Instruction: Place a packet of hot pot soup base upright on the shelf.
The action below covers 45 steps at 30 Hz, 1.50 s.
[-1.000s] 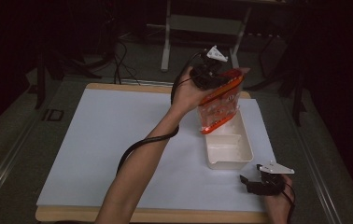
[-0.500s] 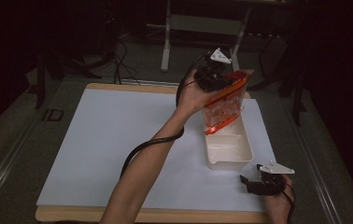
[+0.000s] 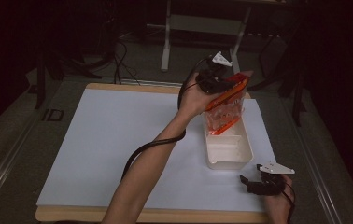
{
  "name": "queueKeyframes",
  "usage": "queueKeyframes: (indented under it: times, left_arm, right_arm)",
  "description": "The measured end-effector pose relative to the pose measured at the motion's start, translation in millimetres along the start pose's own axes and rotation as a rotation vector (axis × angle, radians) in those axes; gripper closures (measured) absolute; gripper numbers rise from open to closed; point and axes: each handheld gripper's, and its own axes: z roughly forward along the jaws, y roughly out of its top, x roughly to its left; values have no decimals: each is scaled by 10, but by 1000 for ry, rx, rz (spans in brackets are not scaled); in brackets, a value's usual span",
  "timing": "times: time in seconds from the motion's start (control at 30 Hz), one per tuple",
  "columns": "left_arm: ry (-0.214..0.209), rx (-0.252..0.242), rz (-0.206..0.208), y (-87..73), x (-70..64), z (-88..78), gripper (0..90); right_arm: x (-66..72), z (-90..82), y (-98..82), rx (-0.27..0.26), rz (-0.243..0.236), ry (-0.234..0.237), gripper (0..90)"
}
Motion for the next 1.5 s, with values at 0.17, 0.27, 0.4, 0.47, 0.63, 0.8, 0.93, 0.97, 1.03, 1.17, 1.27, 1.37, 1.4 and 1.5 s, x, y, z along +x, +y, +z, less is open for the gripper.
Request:
queueKeyframes:
  times: [0.17, 0.27, 0.4, 0.47, 0.63, 0.8, 0.93, 0.97, 1.03, 1.17, 1.27, 1.37, 1.4, 1.5]
  left_arm:
    - [30, 6, -12, 5, 11, -27, 900]
    - [38, 8, -24, -7, 30, -37, 900]
    - [42, 19, -34, -15, 41, -26, 900]
    - [33, 32, -27, -25, 34, 6, 900]
    - [29, 54, -8, -19, -16, 71, 900]
    - [25, 65, -7, -20, -31, 121, 900]
    - [25, 71, -8, -17, -26, 142, 900]
    - [24, 75, -6, -16, -25, 146, 900]
    - [25, 79, -1, -20, -27, 154, 900]
    - [23, 79, -12, -28, -17, 180, 900]
    - [23, 91, -10, -40, -17, 210, 900]
    - [23, 117, -4, -87, -16, 274, 900]
    - [21, 123, -13, -113, -7, 302, 900]
    - [18, 119, -38, -178, 22, 363, 900]
  right_arm:
    - [-1, -5, 0, 0, 0, 0, 135]
    - [-1, -1, 0, -1, -1, -1, 135]
    - [-1, -1, 0, 0, -1, 0, 135]
    - [0, 0, 0, 1, 0, 0, 135]
    - [0, -2, 0, -2, 0, 0, 135]
    - [-2, -4, 0, -2, 0, 2, 135]
    - [-3, -3, 0, -1, 0, 3, 135]
    - [-3, -3, 1, 0, 1, 3, 135]
    - [-3, -3, 0, 0, 1, 3, 135]
    - [-2, -3, 0, -1, 1, 2, 135]
    - [-3, -3, 0, -2, 2, 2, 135]
    - [-4, -4, -1, -2, 3, 3, 135]
    - [-4, -4, -1, -2, 3, 3, 135]
    - [-6, -7, -1, -4, 2, 4, 135]
